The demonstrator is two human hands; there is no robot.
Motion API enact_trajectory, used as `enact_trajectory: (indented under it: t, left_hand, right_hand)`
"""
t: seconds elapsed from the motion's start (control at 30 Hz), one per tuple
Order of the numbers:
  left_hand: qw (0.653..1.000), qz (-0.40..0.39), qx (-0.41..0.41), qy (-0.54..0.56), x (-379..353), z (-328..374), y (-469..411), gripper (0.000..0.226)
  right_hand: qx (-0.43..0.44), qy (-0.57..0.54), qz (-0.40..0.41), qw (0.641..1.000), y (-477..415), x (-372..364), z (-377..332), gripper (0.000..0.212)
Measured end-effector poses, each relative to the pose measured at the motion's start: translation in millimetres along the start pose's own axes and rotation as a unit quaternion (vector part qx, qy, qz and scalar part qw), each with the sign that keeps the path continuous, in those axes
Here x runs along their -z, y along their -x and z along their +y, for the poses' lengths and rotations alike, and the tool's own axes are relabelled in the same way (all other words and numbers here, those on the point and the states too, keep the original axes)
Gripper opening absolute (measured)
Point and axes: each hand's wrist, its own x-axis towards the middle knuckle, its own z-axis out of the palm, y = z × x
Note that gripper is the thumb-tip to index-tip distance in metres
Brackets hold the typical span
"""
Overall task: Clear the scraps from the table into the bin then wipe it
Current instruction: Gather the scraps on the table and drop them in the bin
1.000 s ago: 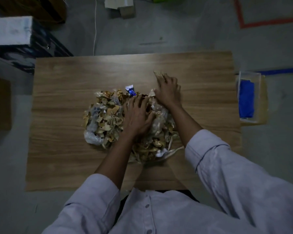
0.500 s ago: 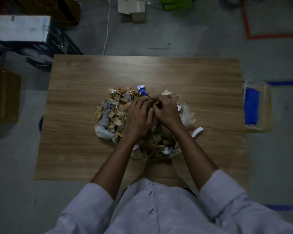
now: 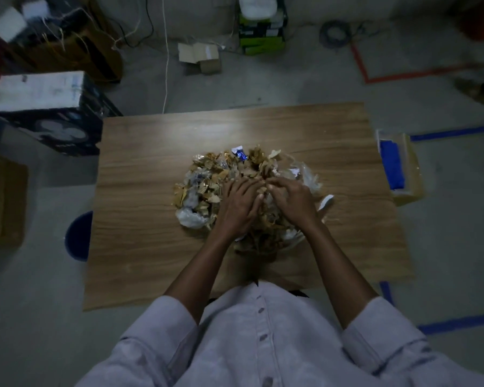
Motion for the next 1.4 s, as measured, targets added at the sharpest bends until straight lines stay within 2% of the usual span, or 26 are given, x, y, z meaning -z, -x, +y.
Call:
enact_trajectory:
  t: [0.07, 0.17, 0.2, 0.3, 0.4, 0.5, 0.6, 0.67, 0.73, 0.83, 0.93, 1.03, 1.07, 1.2, 1.3, 1.4]
  left_hand:
    - [1.0, -0.023, -0.011, 0.005, 2.1, -0.8, 11.4, 0.049]
    - [0.999, -0.031, -0.018, 0.02, 7.4, -6.0, 30.0, 0.051]
    - [0.999, -0.042, -0.03, 0.013, 8.1, -7.7, 34.7, 0.051]
    - [0.995, -0.076, -0.058, 0.0, 13.6, -13.7, 44.4, 0.052]
    - [0.997, -0.03, -0.067, 0.022, 25.3, -11.6, 50.2, 0.047]
    - [0.997, 0.022, -0.058, 0.052, 26.8, -9.1, 61.9, 0.038]
    - [0.993, 0.069, 0.012, 0.09, 20.4, -14.2, 72.8, 0.032]
    - [0.988, 0.1, 0.092, 0.074, 23.9, -16.7, 73.3, 0.044]
    - [0.979, 0.096, 0.176, 0.033, 33.7, -16.4, 66.6, 0.063]
    - [0.968, 0.034, 0.243, 0.047, 43.8, -21.5, 40.1, 0.078]
    - [0.957, -0.008, 0.268, 0.107, 39.2, -25.9, 16.1, 0.077]
    - [0.949, -0.049, 0.28, 0.138, 32.8, -20.3, 4.3, 0.068]
    - [0.95, -0.058, 0.274, 0.138, 30.6, -18.2, 1.2, 0.066]
    - [0.94, -0.09, 0.273, 0.186, 21.0, -13.3, -7.6, 0.066]
    - [0.935, -0.094, 0.274, 0.205, 17.0, -14.0, -9.9, 0.061]
    - [0.945, -0.08, 0.24, 0.207, 16.7, -13.7, -8.9, 0.067]
  right_hand:
    - [-0.017, 0.003, -0.006, 1.0, 10.8, 0.4, -7.8, 0.021]
    - [-0.016, -0.008, 0.067, 0.998, 29.3, -2.1, -26.4, 0.02]
    - [-0.015, -0.004, 0.068, 0.998, 36.3, -6.0, -30.4, 0.021]
    - [-0.037, 0.011, 0.005, 0.999, 51.4, -21.7, -34.9, 0.027]
    - [-0.025, -0.022, 0.064, 0.997, 67.2, -23.4, -45.3, 0.027]
    - [-0.047, -0.078, 0.127, 0.988, 76.1, -15.5, -47.4, 0.022]
    - [-0.113, -0.107, 0.18, 0.971, 88.9, -21.5, -38.9, 0.025]
    - [-0.148, -0.122, 0.216, 0.958, 95.5, -28.0, -33.7, 0.03]
    - [-0.174, -0.133, 0.226, 0.949, 96.3, -35.4, -29.4, 0.037]
    - [-0.235, -0.14, 0.182, 0.944, 82.1, -45.3, -22.9, 0.067]
    - [-0.33, -0.189, 0.109, 0.919, 60.3, -48.0, -21.7, 0.104]
    - [-0.376, -0.21, 0.033, 0.902, 39.0, -50.5, -21.6, 0.126]
    - [-0.365, -0.214, 0.016, 0.906, 34.4, -53.0, -21.2, 0.126]
    - [-0.278, -0.177, -0.05, 0.943, 23.5, -61.8, -29.6, 0.105]
    - [-0.27, -0.138, -0.047, 0.952, 17.4, -69.6, -38.0, 0.095]
    - [-0.249, -0.105, -0.029, 0.962, 15.9, -74.1, -44.9, 0.078]
